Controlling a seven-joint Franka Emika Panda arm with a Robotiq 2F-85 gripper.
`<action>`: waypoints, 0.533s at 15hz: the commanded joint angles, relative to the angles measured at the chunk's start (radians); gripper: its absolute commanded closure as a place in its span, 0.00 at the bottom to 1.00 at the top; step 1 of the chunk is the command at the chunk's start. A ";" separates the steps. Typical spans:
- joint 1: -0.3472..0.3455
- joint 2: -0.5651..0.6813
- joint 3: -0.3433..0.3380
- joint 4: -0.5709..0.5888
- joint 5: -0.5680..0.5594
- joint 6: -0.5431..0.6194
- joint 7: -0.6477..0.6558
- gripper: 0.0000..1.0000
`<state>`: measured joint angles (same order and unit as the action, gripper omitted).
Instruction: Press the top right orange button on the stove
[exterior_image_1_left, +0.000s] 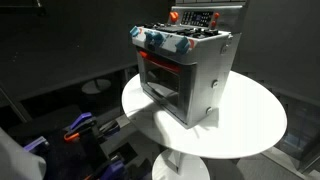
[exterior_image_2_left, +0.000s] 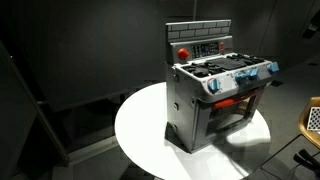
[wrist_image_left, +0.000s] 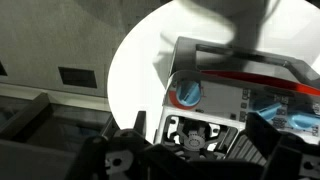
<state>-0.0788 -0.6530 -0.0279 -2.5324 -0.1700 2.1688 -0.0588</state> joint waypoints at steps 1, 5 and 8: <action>0.004 0.000 -0.003 0.002 -0.003 -0.002 0.002 0.00; 0.004 0.000 -0.003 0.002 -0.003 -0.002 0.002 0.00; 0.000 0.028 0.005 0.021 -0.006 0.007 0.019 0.00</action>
<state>-0.0787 -0.6523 -0.0278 -2.5324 -0.1700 2.1688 -0.0584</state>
